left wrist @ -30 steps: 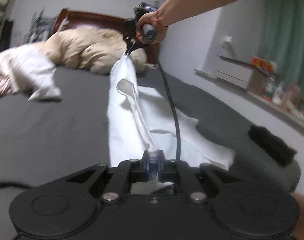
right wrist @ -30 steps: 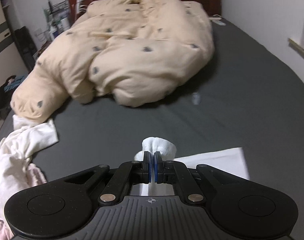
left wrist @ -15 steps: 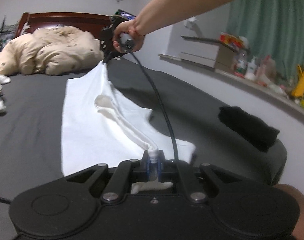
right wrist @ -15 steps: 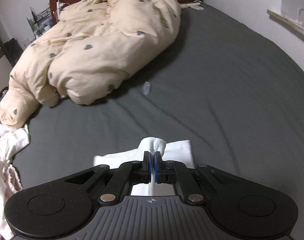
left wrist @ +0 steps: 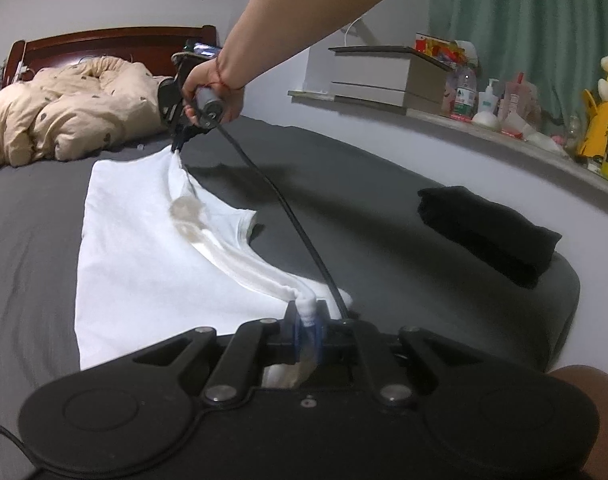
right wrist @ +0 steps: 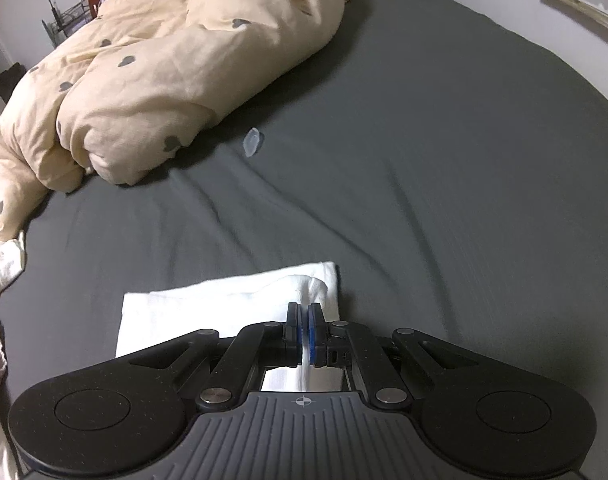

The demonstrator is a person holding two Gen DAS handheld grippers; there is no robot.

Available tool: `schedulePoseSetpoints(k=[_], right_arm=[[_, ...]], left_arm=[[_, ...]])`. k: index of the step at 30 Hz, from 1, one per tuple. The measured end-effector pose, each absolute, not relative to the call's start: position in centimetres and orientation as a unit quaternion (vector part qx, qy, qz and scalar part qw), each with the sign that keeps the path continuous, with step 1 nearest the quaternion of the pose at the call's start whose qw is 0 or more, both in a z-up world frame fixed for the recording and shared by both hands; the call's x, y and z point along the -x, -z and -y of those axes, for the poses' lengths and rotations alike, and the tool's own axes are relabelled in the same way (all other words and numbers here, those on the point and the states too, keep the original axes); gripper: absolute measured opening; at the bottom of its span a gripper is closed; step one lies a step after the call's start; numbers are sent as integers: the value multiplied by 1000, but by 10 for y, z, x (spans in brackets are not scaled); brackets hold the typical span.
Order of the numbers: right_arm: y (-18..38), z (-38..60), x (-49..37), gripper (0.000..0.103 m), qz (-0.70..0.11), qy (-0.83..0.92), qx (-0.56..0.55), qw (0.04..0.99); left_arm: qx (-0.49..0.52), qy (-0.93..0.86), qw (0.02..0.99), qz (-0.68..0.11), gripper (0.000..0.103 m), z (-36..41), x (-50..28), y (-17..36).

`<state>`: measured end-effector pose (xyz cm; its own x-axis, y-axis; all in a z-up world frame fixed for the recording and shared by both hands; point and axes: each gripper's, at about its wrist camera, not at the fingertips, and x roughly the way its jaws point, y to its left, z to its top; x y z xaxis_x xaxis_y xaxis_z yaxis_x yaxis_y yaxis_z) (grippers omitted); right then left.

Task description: Fold clothes

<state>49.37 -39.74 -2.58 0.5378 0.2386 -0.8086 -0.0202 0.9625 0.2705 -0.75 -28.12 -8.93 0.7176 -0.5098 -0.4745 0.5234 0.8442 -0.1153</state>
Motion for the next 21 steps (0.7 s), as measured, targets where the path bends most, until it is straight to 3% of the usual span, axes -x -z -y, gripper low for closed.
schedulePoseSetpoints(k=[12,18,21], right_arm=[[41,390,-509,2,-472,-65,-115,871],[18,404,-496,2,-401,-125,-161,893],[34,409,-498,2,-434,-87,-149,884]], left_arm=[[-22,282,928,-244,7,294,0,91],[-22,273,933,-233,7,294,-2,91],[-24,276,928,-249,7,300,-5,98]])
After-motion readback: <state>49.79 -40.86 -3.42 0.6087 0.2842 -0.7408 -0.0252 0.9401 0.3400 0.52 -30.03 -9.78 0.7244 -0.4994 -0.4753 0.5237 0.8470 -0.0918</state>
